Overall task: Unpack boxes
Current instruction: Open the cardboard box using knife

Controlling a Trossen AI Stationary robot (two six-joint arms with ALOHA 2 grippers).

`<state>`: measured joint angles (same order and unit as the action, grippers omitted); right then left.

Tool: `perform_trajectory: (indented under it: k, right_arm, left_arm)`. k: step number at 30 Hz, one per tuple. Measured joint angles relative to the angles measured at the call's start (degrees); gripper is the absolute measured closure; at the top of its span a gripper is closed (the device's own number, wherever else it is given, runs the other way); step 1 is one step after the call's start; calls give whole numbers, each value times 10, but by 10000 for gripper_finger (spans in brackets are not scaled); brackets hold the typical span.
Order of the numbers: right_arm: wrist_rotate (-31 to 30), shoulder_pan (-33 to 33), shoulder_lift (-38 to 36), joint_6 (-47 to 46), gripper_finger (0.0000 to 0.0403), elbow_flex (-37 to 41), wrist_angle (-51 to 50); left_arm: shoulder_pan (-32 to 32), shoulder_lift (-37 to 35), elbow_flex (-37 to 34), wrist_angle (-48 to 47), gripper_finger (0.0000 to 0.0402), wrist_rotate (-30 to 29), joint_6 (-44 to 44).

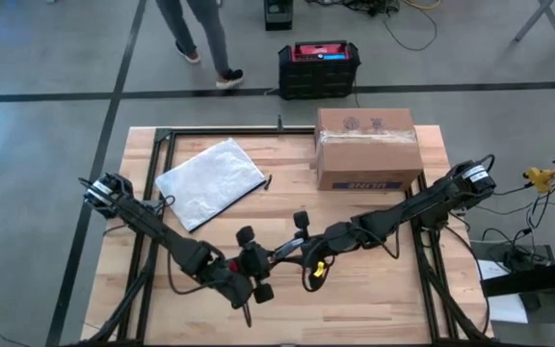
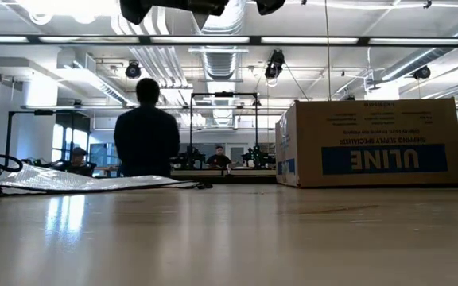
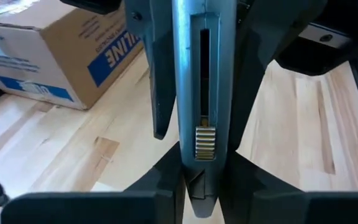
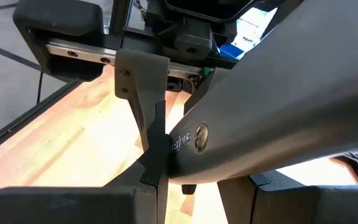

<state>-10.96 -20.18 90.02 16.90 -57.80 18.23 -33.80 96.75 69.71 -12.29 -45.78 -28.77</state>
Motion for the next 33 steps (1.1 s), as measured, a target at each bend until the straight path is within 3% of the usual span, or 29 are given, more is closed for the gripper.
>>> perform_trajectory:
  k: [6,10,13,16,25,28,33]
  right_arm:
    - [3,0,0,-2,311,0,2]
    - [18,1,0,-30,235,0,11]
    - [20,0,0,-47,207,0,19]
    - [19,-2,0,-49,218,0,38]
    - [17,-13,-3,-27,312,0,96]
    - [17,-15,-3,-26,307,0,126]
    - [18,-18,-3,-31,251,0,145]
  left_arm:
    - [0,-4,0,0,363,2,8]
    - [0,-11,0,0,363,-3,24]
    - [0,-17,0,0,363,-3,34]
    - [-1,-21,1,2,363,-4,42]
    - [-26,-37,23,5,364,-13,80]
    - [-32,-53,21,5,364,-23,89]
    - [-34,-66,19,-5,366,-32,99]
